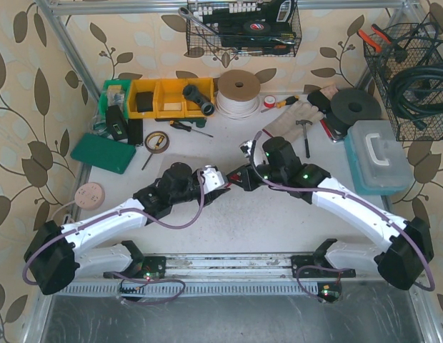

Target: Install the large spring

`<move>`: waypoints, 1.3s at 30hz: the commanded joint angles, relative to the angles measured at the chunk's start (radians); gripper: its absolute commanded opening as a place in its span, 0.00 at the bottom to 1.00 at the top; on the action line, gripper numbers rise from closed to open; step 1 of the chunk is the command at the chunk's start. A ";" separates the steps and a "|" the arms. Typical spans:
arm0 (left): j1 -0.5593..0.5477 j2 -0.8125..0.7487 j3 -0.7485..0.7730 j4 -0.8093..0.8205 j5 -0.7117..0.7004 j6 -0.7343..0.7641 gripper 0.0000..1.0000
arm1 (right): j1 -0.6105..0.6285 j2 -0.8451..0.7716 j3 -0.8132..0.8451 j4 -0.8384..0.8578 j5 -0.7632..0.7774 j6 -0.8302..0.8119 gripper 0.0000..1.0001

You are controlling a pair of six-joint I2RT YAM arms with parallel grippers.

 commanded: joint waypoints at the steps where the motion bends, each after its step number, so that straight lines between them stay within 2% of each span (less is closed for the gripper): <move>1: -0.010 0.006 0.009 0.012 -0.159 -0.020 0.51 | 0.007 -0.078 -0.008 0.010 0.103 -0.019 0.00; 6: -0.010 0.059 0.008 -0.044 -0.355 -0.075 0.61 | 0.000 -0.157 -0.017 -0.096 0.415 -0.086 0.00; 10: -0.010 0.100 -0.008 -0.022 -0.458 -0.125 0.69 | -0.037 -0.196 -0.055 -0.141 0.649 -0.130 0.00; 17: -0.010 0.096 -0.006 -0.031 -0.548 -0.177 0.77 | -0.163 -0.152 -0.069 -0.190 0.791 -0.170 0.00; 19: -0.010 0.072 -0.021 -0.021 -0.548 -0.183 0.85 | -0.199 -0.129 -0.067 -0.192 0.793 -0.171 0.00; 24: -0.010 0.002 -0.051 -0.016 -0.548 -0.186 0.93 | -0.282 -0.065 -0.059 -0.197 0.762 -0.167 0.00; 39: -0.010 -0.008 -0.042 -0.049 -0.533 -0.190 0.93 | -0.411 0.039 -0.109 -0.058 0.621 -0.157 0.00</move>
